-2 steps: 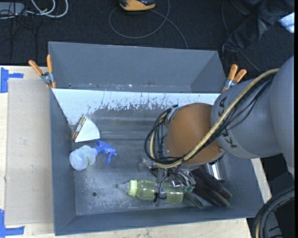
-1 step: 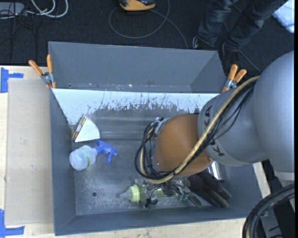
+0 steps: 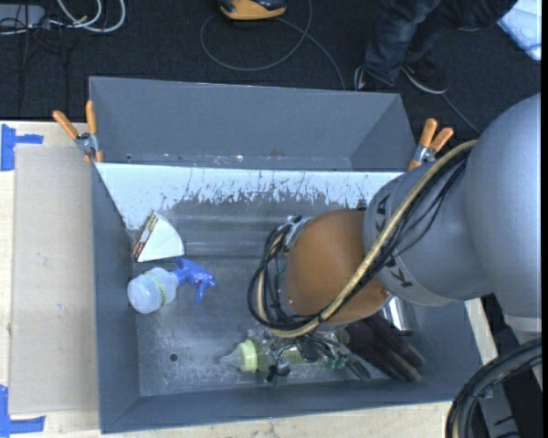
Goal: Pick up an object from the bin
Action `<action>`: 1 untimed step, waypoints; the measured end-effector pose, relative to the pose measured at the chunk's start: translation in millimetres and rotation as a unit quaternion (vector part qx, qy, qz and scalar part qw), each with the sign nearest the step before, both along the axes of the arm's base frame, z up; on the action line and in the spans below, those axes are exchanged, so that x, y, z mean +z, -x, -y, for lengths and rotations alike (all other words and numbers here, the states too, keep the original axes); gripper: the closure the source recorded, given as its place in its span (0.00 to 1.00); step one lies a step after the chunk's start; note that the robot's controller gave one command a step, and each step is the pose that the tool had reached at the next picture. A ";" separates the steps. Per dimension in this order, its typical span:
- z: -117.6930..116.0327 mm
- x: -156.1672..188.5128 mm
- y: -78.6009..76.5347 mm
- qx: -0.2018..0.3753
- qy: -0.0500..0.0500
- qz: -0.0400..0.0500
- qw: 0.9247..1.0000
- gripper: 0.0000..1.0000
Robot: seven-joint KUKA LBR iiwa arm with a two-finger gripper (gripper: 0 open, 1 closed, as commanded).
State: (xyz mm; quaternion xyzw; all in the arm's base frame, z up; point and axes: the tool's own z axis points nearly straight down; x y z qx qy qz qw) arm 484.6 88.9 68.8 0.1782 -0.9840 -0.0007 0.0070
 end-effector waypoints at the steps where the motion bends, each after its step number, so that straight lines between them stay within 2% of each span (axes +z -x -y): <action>1: 0.5 5.9 2.1 -0.001 0.000 -0.003 1.000 1.00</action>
Offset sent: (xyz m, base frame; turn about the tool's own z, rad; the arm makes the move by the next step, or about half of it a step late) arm 0.0065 0.0076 0.0012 -0.3346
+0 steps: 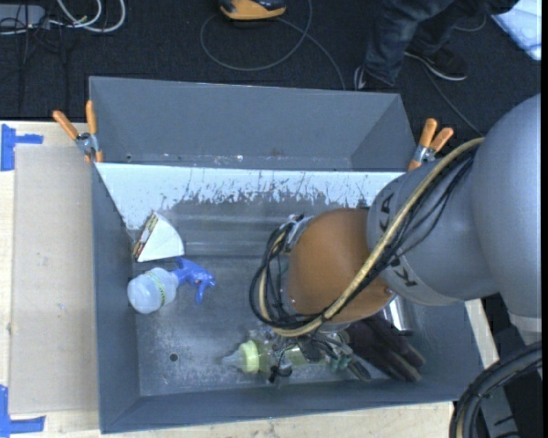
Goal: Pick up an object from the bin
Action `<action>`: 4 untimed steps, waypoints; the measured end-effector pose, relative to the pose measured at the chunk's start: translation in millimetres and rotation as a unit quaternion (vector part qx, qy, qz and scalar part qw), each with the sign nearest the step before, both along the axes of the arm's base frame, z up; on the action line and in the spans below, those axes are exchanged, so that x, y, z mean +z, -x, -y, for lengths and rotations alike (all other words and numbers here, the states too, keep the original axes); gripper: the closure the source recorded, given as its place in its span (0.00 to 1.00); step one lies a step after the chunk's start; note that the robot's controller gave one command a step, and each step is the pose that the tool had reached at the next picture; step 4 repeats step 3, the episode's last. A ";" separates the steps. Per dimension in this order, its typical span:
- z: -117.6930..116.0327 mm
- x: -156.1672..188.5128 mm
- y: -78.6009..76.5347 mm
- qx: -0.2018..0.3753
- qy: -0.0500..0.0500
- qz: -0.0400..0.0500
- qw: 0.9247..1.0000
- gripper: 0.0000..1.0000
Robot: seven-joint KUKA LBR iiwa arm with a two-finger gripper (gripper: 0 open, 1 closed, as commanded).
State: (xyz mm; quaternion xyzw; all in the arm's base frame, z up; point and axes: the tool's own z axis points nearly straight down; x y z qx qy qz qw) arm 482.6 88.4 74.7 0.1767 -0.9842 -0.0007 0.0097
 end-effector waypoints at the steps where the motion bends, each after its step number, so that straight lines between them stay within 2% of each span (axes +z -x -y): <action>1: -2.4 67.4 -3.6 0.043 -0.001 0.003 0.999 1.00; 2: -2.8 60.7 -3.8 0.054 -0.001 0.002 0.999 1.00; 3: 6.8 199.6 -2.9 0.054 -0.002 0.002 0.999 1.00; 4: 6.8 199.6 -2.9 0.054 -0.002 0.002 0.999 1.00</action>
Offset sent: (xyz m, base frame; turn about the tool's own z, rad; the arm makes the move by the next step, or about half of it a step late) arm 0.0000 0.0000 0.0000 0.0000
